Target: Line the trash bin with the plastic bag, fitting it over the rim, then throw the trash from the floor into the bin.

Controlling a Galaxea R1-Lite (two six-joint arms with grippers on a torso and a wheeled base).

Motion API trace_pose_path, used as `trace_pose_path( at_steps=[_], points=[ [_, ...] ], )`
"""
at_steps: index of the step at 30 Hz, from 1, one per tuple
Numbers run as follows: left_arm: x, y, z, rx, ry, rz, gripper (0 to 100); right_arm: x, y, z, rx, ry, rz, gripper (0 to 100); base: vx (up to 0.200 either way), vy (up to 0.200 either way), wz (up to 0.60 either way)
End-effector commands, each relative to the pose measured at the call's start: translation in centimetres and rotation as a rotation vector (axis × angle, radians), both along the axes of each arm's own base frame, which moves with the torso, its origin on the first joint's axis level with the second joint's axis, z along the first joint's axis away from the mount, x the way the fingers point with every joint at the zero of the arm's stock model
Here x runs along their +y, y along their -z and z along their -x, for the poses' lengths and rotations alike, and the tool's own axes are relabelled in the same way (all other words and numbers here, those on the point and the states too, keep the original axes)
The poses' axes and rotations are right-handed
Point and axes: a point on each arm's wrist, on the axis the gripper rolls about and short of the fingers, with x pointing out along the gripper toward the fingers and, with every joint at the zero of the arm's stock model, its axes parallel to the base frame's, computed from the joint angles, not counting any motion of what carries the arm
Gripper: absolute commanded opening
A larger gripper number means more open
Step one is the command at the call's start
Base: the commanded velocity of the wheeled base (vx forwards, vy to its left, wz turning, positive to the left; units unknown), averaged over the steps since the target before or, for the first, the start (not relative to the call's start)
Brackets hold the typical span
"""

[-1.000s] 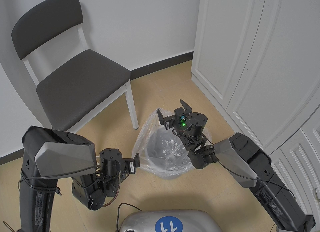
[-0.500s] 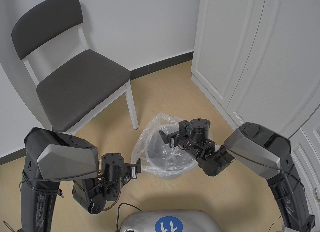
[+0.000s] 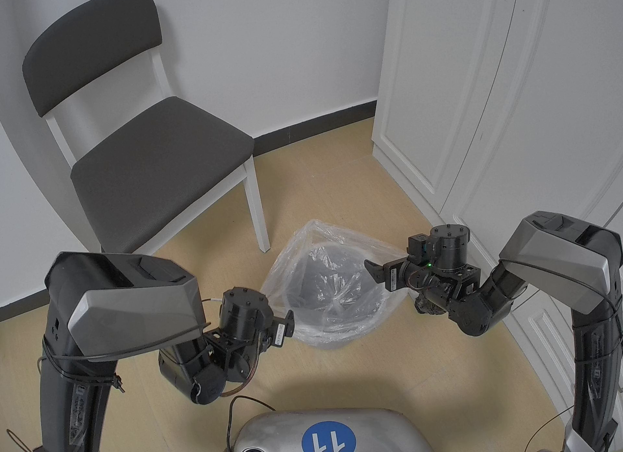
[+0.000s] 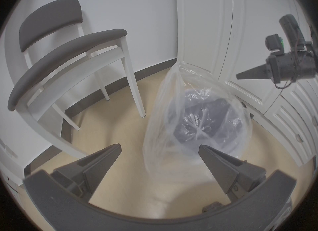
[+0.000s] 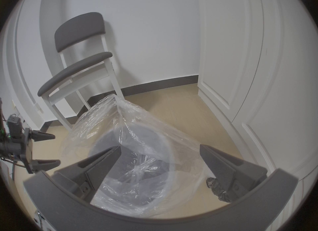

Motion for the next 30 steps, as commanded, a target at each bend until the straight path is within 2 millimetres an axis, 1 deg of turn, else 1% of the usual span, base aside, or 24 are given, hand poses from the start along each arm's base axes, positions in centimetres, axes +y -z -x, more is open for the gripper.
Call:
trace_pose_path(
  at_steps=[1,3,4,5,6,7,8,11,12,13,14,18,19,21,26,30],
  points=[
    [-1.0,-1.5,-3.4,-0.035,-0.019,0.003,100,-2.9,1.2,-2.2,0.018,0.052,-0.049,100,0.0,0.0,0.0],
    [-1.1,-1.1,-4.1,-0.015,-0.026,-0.007,100,-2.9,2.2,-2.8,0.028,0.055,-0.046,100,0.0,0.0,0.0],
    [-1.1,-1.1,-4.1,-0.015,-0.026,-0.007,100,-2.9,2.2,-2.8,0.028,0.055,-0.046,100,0.0,0.0,0.0],
    [-1.0,-1.0,-4.8,-0.006,-0.038,-0.013,100,-2.8,2.9,-3.2,0.034,0.055,-0.044,100,0.0,0.0,0.0],
    [-1.0,-1.0,-4.8,-0.006,-0.038,-0.013,100,-2.8,2.9,-3.2,0.034,0.055,-0.044,100,0.0,0.0,0.0],
    [-0.7,-1.0,-5.5,0.0,-0.053,-0.017,100,-2.8,3.2,-3.2,0.065,0.055,-0.034,100,0.0,0.0,0.0],
    [-0.6,-1.0,-5.6,0.003,-0.056,-0.02,100,-2.8,3.2,-3.2,0.073,0.054,-0.033,100,0.0,0.0,0.0],
    [0.2,-1.1,-7.3,-0.001,-0.09,-0.02,100,-3.0,3.2,-4.0,0.089,0.057,-0.057,100,0.0,0.0,0.0],
    [0.8,-1.1,-8.2,-0.007,-0.113,-0.021,100,-3.2,3.6,-4.6,0.092,0.066,-0.084,100,0.0,0.0,0.0],
    [0.8,-1.0,-8.3,-0.007,-0.114,-0.021,100,-3.2,3.7,-4.7,0.09,0.067,-0.089,100,0.0,0.0,0.0],
    [1.2,-1.2,-9.0,-0.008,-0.129,-0.022,100,-3.3,4.0,-5.5,0.08,0.078,-0.117,100,0.0,0.0,0.0],
    [1.5,-1.6,-10.9,-0.005,-0.159,-0.024,100,-3.3,5.2,-7.2,0.075,0.108,-0.192,100,0.0,0.0,0.0],
    [1.4,-1.6,-11.0,-0.007,-0.16,-0.024,100,-3.3,5.2,-7.2,0.074,0.109,-0.193,100,0.0,0.0,0.0],
    [1.2,-0.8,-12.4,-0.025,-0.172,-0.017,100,-3.7,6.0,-7.9,0.068,0.126,-0.214,100,0.0,0.0,0.0],
    [0.9,-0.1,-13.9,-0.056,-0.205,-0.016,100,-4.3,6.7,-8.4,0.058,0.119,-0.23,100,0.0,0.0,0.0],
    [0.7,-0.3,-14.3,-0.068,-0.205,-0.019,100,-4.3,7.3,-8.5,0.07,0.112,-0.251,100,0.0,0.0,0.0]
  ],
)
